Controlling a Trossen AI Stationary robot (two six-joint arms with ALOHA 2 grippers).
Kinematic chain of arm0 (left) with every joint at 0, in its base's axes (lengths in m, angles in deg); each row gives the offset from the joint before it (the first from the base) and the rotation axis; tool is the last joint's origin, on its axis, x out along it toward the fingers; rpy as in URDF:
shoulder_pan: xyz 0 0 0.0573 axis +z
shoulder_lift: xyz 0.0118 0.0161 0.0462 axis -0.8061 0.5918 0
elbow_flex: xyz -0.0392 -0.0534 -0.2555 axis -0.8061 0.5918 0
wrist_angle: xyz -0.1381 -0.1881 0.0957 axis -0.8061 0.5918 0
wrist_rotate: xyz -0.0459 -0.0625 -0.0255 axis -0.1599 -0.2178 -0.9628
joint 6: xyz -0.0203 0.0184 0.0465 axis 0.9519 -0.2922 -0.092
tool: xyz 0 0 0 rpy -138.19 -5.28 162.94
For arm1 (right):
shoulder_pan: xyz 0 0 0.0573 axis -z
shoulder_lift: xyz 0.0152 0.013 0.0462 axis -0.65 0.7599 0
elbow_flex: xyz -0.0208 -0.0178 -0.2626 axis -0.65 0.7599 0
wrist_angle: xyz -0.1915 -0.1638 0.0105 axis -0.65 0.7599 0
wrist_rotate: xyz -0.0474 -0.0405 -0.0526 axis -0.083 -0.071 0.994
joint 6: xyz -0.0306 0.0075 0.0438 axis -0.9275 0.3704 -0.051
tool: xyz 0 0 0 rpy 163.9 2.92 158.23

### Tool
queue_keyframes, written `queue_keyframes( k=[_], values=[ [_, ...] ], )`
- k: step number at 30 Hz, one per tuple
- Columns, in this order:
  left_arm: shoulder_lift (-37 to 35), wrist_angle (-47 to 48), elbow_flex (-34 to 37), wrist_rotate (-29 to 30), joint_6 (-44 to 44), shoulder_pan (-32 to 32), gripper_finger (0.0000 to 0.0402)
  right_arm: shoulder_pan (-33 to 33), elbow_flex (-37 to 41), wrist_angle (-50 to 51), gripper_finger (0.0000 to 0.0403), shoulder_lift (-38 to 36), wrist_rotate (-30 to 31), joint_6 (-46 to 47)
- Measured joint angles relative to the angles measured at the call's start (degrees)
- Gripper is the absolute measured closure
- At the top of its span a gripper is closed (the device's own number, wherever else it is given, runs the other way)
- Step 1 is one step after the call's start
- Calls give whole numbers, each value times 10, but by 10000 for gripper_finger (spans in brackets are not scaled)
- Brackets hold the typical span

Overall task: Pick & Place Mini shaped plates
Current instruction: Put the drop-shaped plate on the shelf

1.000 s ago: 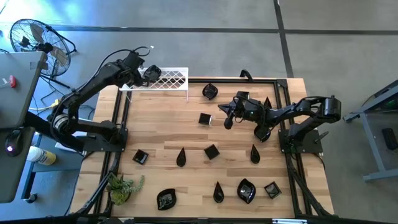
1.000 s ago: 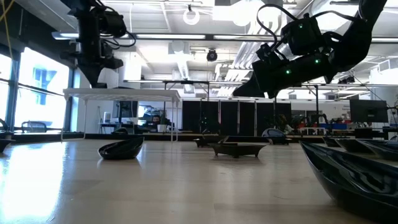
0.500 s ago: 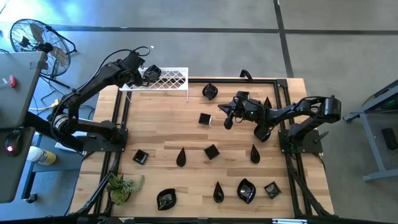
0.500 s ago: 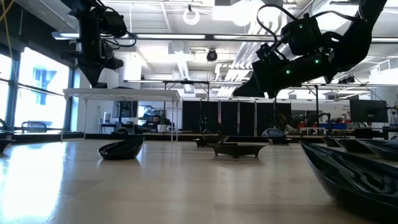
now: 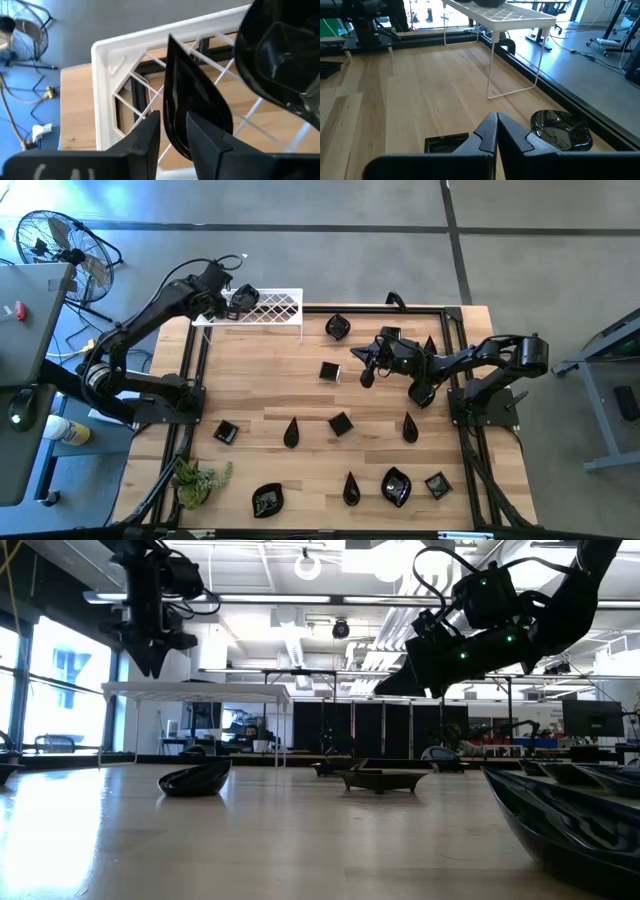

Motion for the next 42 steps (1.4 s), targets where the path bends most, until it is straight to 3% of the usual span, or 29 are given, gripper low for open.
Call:
queue_keyframes(
  k=[10,17,24,42],
  values=[
    [7,8,-1,-49,-58,0,397,0,0,-3,398,0,0,0],
    [36,5,-1,-43,-58,0,400,0,0,-3,399,0,0,2],
    [44,0,0,8,-53,0,400,0,0,-3,400,0,0,2],
    [51,-9,0,0,-47,0,401,0,0,-2,398,0,-4,2]
  ],
)
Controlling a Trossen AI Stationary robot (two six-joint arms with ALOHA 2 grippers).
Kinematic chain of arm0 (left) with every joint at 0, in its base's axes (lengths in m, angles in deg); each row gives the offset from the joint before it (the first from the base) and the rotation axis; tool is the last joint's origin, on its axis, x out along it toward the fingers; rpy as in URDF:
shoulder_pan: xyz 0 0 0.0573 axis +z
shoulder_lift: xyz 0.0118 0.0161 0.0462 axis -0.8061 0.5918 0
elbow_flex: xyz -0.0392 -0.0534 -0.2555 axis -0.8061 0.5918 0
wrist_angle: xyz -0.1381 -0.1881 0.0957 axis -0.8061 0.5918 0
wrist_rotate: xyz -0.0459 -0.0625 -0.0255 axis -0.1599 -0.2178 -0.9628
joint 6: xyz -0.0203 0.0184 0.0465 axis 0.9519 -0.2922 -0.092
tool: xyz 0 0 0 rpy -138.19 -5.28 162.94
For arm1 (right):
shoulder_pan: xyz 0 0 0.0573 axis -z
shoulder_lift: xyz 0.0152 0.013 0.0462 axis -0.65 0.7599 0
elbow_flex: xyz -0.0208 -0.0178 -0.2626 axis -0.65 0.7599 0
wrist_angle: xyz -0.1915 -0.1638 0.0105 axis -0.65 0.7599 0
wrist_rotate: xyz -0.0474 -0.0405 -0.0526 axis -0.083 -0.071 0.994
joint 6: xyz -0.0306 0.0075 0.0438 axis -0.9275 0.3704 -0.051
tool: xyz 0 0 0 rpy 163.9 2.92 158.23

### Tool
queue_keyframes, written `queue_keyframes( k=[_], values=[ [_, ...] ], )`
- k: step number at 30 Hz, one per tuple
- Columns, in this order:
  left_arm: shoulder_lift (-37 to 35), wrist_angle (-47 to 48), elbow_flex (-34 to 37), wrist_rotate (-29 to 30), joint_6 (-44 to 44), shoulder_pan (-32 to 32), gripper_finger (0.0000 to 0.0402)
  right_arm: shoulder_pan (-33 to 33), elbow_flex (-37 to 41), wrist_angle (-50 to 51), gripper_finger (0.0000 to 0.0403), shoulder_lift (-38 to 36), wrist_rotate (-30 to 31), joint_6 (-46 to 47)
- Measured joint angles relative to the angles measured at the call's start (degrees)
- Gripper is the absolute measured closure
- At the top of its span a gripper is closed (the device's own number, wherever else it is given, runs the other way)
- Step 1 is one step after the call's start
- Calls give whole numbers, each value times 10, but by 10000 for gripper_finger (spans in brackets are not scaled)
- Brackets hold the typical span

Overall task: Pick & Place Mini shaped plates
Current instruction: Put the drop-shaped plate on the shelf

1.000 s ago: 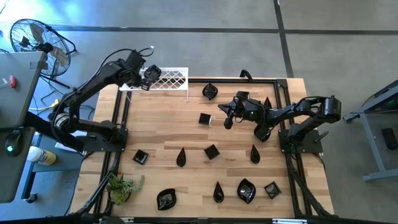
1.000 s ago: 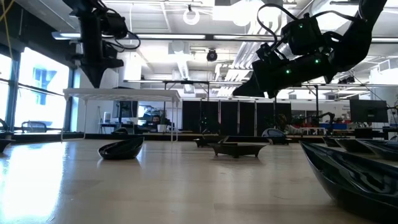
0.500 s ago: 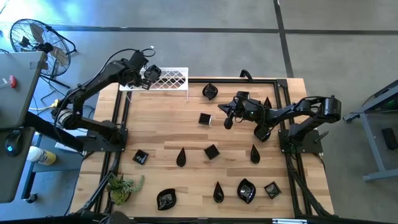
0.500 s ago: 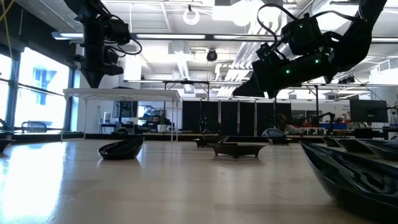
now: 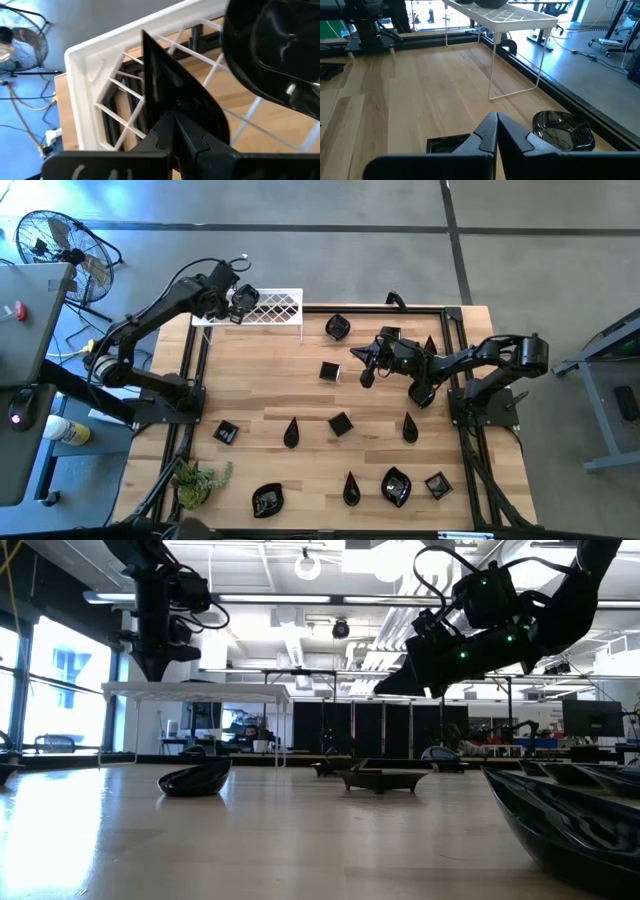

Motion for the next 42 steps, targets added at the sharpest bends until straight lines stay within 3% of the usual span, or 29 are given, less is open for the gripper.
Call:
queue_keyframes(
  k=[19,37,42],
  values=[
    [18,-14,0,47,9,0,401,0,0,0,400,0,-4,0],
    [1,-8,0,47,-6,0,401,0,0,0,397,0,-4,0],
    [-24,4,0,15,-13,0,401,0,0,0,399,0,-4,0]
  ],
)
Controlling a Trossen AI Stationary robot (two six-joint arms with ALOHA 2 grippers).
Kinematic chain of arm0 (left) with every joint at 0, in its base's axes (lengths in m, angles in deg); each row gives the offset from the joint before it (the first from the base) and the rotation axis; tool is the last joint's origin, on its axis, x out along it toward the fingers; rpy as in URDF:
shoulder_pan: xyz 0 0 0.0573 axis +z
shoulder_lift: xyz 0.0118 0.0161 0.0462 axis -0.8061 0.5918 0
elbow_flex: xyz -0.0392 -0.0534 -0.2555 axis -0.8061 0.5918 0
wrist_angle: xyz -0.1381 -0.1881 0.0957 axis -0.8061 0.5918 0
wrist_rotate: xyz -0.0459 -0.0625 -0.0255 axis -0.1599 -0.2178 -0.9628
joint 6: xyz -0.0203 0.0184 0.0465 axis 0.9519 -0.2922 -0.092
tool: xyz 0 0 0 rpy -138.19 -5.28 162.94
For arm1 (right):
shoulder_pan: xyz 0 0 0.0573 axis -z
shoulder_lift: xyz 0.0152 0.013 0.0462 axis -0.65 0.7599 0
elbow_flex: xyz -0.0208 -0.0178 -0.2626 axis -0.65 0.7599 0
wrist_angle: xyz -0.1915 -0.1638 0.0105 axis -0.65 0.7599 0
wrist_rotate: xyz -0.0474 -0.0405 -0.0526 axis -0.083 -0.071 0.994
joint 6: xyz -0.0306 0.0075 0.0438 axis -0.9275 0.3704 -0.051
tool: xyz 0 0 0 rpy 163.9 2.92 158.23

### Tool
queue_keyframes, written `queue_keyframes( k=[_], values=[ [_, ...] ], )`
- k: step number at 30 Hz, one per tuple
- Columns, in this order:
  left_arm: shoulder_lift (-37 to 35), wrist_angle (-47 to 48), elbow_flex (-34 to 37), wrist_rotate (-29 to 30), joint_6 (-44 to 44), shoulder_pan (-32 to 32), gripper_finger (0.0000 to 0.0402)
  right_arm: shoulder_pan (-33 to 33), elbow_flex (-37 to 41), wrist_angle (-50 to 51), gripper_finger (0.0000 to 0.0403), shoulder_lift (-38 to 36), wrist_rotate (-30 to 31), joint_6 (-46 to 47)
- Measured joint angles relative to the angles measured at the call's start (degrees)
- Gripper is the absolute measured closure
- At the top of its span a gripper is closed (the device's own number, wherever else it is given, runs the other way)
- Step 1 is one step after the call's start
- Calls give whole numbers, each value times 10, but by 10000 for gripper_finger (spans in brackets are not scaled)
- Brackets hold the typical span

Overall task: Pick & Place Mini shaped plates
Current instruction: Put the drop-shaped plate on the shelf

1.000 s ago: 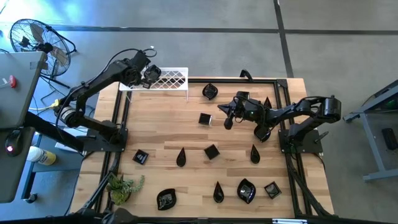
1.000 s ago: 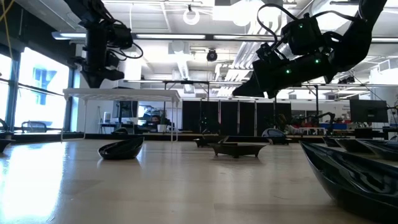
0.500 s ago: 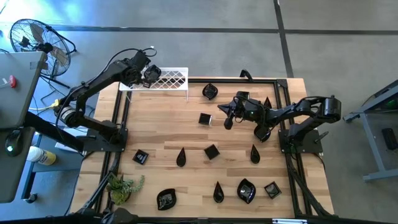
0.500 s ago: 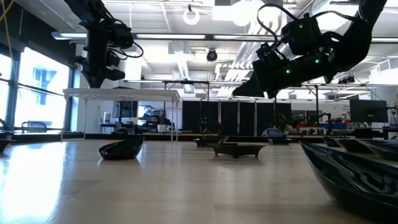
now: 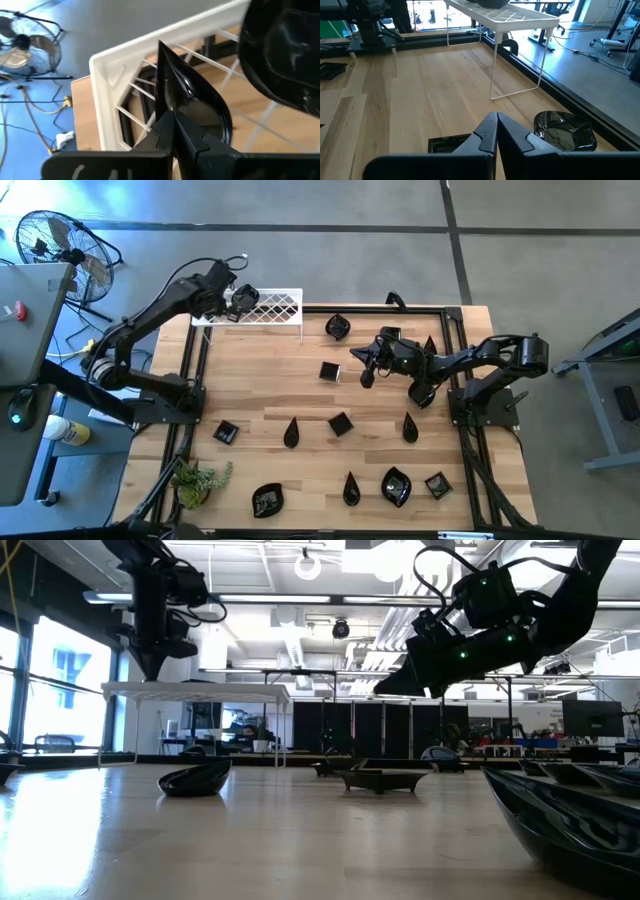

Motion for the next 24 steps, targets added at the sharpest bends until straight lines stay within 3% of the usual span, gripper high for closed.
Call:
queue_keyframes(
  k=[6,24],
  values=[
    [-6,25,0,-47,-24,0,401,0,0,0,399,0,0,0],
    [-4,40,0,-44,-13,0,401,0,0,0,399,0,0,0]
  ],
)
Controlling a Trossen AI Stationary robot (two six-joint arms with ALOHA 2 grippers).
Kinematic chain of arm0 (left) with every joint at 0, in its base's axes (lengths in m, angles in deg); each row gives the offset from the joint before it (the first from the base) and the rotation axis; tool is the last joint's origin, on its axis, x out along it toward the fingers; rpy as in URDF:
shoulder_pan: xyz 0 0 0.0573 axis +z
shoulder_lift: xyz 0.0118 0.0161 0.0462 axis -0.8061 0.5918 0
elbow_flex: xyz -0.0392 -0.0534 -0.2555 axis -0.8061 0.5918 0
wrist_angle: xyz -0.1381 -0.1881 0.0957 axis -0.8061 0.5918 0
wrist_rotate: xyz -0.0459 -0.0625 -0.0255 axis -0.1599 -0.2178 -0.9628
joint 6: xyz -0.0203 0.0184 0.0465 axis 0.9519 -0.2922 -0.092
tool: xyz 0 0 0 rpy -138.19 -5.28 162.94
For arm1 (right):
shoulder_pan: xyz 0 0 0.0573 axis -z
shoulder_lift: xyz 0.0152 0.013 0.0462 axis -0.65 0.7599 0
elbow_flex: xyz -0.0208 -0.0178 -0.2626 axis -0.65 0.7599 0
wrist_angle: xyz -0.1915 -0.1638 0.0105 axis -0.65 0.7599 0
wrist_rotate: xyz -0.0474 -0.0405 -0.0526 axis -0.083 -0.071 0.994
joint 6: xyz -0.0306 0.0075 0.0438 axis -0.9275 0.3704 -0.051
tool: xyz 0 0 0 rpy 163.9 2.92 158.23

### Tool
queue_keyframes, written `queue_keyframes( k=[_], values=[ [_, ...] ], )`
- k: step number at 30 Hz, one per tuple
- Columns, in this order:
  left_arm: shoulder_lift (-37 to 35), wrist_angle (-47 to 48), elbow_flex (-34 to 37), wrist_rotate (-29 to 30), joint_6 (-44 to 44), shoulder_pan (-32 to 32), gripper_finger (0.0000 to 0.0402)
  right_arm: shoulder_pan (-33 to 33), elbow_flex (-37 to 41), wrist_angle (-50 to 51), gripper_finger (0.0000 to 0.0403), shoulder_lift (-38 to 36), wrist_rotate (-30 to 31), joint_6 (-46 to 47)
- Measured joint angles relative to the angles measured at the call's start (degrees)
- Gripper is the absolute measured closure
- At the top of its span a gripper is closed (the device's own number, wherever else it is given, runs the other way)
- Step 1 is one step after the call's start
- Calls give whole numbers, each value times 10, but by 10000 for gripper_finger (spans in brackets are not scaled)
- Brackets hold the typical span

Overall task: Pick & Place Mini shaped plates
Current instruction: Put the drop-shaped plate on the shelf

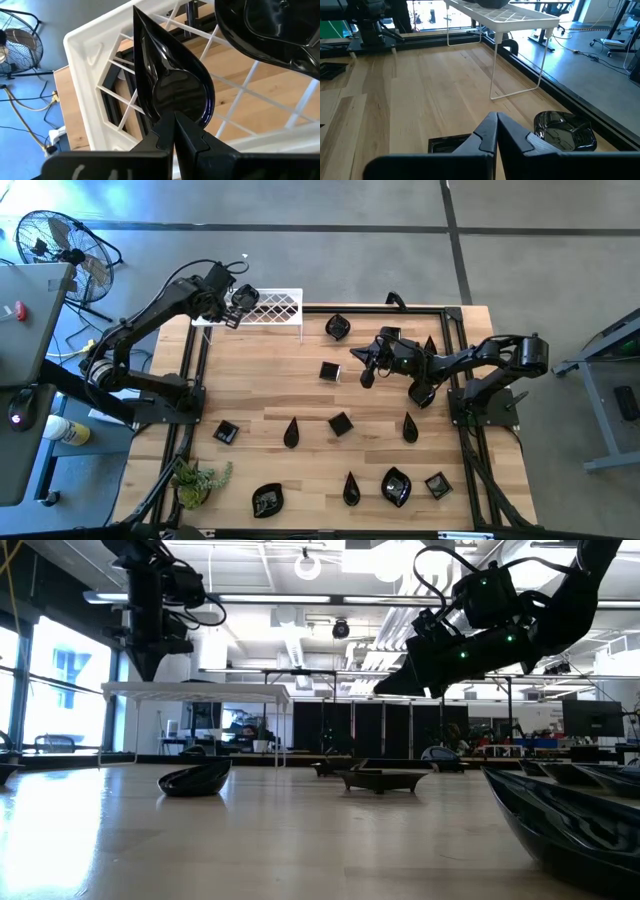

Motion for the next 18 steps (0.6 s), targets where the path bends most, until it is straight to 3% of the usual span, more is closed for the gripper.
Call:
queue_keyframes(
  k=[18],
  values=[
    [5,12,0,5,3,0,401,0,0,0,399,0,0,0]
  ],
)
